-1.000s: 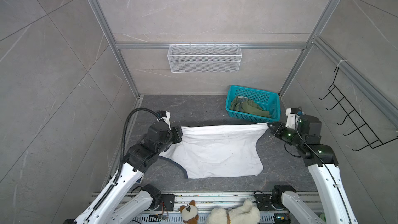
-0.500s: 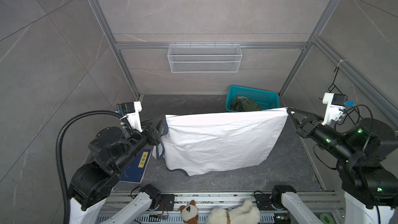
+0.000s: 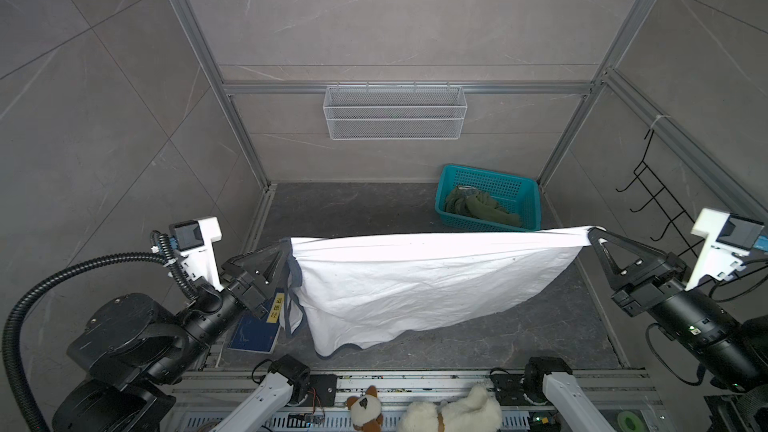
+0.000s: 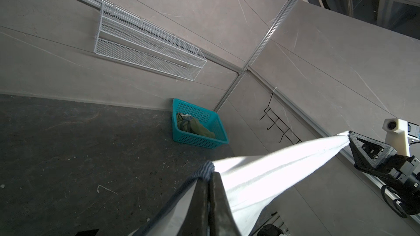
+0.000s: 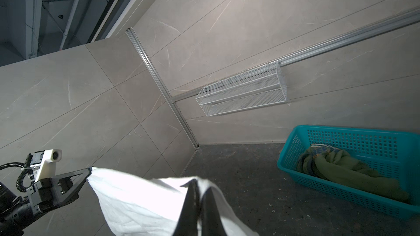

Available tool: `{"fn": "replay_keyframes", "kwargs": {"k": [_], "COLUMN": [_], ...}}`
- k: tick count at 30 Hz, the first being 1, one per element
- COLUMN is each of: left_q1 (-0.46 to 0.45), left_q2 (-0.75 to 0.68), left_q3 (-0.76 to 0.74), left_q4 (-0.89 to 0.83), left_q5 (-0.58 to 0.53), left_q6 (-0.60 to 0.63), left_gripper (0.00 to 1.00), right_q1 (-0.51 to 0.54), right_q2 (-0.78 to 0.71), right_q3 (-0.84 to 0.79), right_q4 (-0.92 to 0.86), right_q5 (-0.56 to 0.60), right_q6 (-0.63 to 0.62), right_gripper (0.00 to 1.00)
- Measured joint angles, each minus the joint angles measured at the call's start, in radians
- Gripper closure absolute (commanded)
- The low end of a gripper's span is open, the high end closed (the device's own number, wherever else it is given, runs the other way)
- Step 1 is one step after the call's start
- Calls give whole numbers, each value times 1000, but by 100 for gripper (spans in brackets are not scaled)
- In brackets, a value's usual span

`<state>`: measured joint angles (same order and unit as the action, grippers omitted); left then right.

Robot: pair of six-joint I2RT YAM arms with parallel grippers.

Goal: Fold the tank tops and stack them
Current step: 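Lower the stretched tank top onto the table with both grippers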

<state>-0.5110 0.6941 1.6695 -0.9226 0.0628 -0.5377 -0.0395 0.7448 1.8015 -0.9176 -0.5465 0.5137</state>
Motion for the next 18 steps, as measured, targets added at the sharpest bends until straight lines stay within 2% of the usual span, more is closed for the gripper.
{"fn": "replay_keyframes", "kwargs": {"k": [4, 10, 14, 18], "left_q1": [2, 2, 2, 2], "left_q2": [92, 335, 554, 777], "left_q3": [-15, -165, -282, -323], "left_q4": [-11, 34, 132, 222], "left_q5": [-70, -195, -257, -301], "left_q6": [2, 18, 26, 38], "left_gripper": [100, 100, 100, 100], "right_q1": [0, 0, 10, 71], "right_q2": [9, 82, 253, 542], "right_q3": [-143, -475, -691, -800], "right_q4": [34, 162, 324, 476], "right_q5": [3, 24, 41, 93], "right_q6": [22, 37, 53, 63], "right_gripper": [100, 100, 100, 100]}}
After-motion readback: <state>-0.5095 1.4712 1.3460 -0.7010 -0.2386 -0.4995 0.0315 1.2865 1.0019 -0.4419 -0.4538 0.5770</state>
